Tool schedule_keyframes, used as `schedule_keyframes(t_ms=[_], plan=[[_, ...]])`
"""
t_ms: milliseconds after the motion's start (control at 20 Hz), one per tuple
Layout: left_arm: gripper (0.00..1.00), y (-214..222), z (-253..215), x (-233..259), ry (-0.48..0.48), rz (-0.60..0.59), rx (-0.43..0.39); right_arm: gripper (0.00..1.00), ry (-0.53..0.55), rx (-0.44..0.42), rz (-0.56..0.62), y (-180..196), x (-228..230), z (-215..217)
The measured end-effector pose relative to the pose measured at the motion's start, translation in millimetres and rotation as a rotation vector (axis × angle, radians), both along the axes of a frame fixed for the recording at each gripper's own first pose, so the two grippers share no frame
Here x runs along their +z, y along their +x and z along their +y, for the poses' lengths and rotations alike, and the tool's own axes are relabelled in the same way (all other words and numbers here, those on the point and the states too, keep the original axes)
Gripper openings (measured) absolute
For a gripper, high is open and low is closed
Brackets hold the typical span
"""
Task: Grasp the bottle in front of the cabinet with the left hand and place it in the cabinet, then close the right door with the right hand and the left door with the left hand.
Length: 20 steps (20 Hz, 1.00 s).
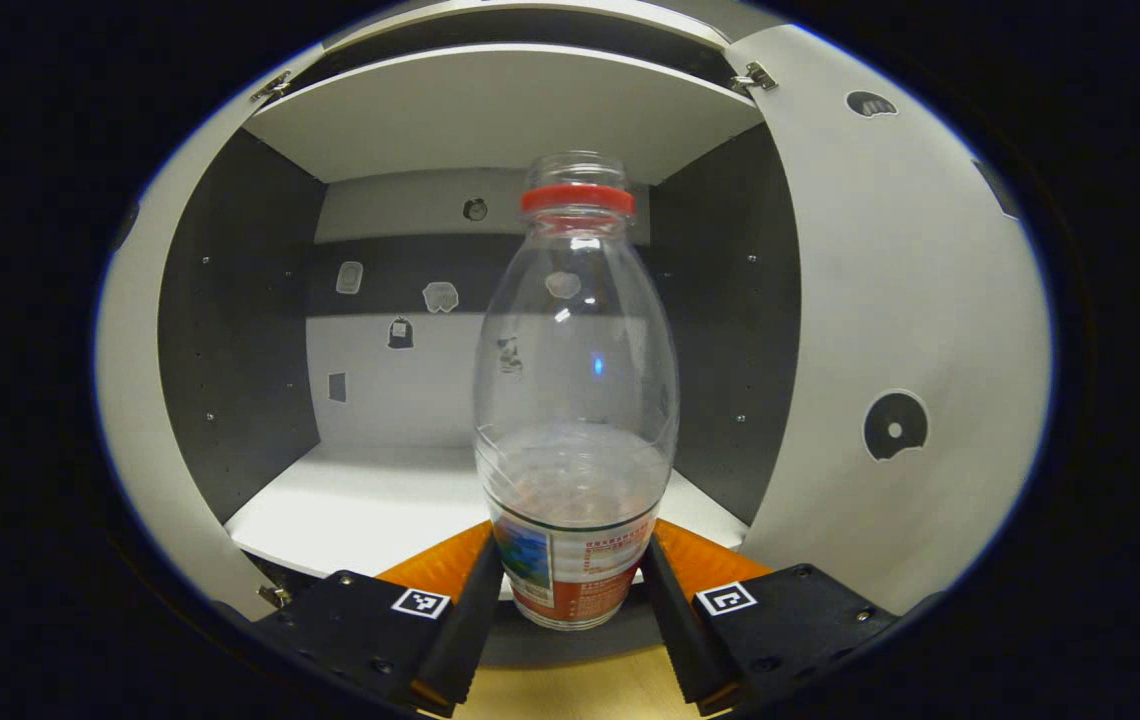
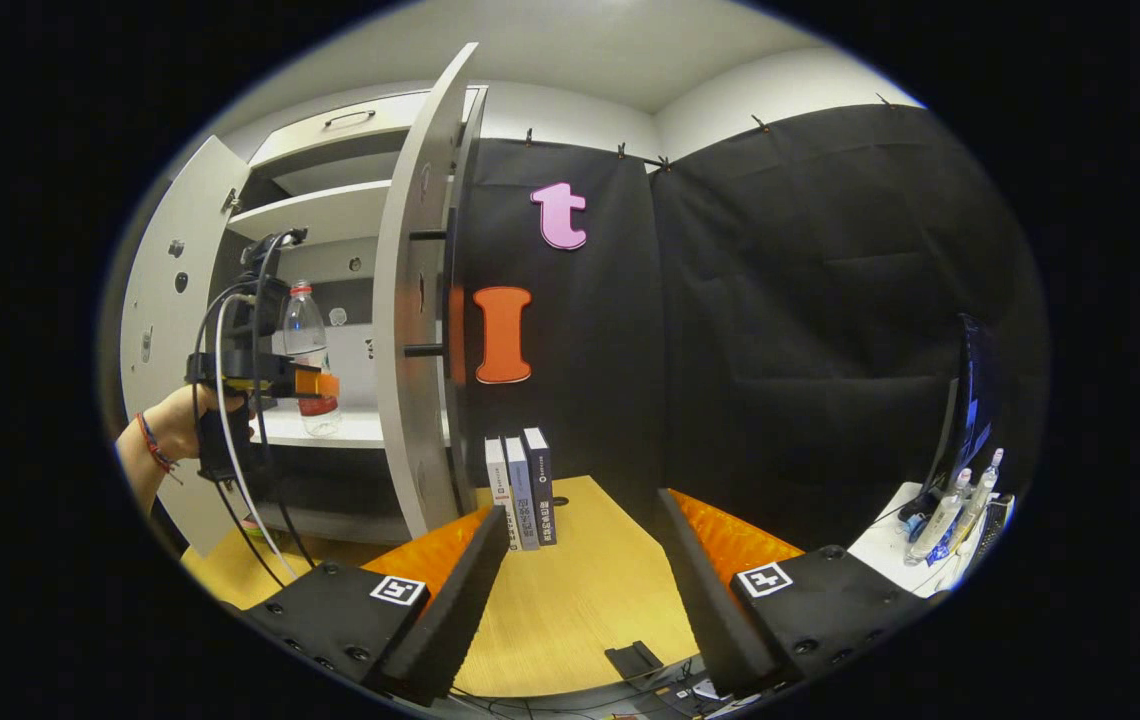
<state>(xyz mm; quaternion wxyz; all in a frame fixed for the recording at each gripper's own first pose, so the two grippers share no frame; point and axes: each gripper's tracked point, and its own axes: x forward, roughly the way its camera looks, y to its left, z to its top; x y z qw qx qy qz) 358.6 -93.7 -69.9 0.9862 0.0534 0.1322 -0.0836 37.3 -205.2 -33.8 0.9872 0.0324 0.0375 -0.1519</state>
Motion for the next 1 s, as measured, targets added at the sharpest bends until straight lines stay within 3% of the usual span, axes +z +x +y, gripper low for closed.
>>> schedule_keyframes(t_ms=[500,550,600,650,750,800,850,900,1000], plan=[[0.76,49.1,13.3,-32.4,0.025,0.089,0.053,0.97,-0.004,-0.035,0.012,-1.7,-0.2,-12.2],[0.77,48.9,14.3,-33.7,0.033,0.097,0.054,0.89,-0.003,-0.039,0.016,-0.7,-2.2,-13.1],[0.78,47.2,13.9,-34.9,0.036,0.104,0.055,0.89,0.001,-0.042,0.021,-1.6,-3.3,-14.3],[0.79,46.0,13.0,-35.7,0.030,0.109,0.053,0.97,0.006,-0.044,0.025,-1.4,-5.6,-14.3],[0.83,45.3,12.5,-35.0,0.017,0.112,0.052,0.97,0.017,-0.043,0.025,-1.1,-5.4,-13.5],[0.89,42.6,10.1,-33.9,0.012,0.109,0.051,0.89,0.020,-0.041,0.024,-0.2,-4.6,-12.6],[0.93,39.2,8.8,-31.8,0.008,0.107,0.054,0.89,0.019,-0.038,0.021,-0.6,-3.8,-11.5],[0.96,36.7,8.3,-30.8,0.002,0.105,0.051,0.97,0.017,-0.035,0.019,-1.1,-2.5,-10.3],[0.95,29.3,8.6,-25.6,-0.007,0.093,0.044,0.97,0.009,-0.026,0.016,0.3,-0.8,-7.4]])
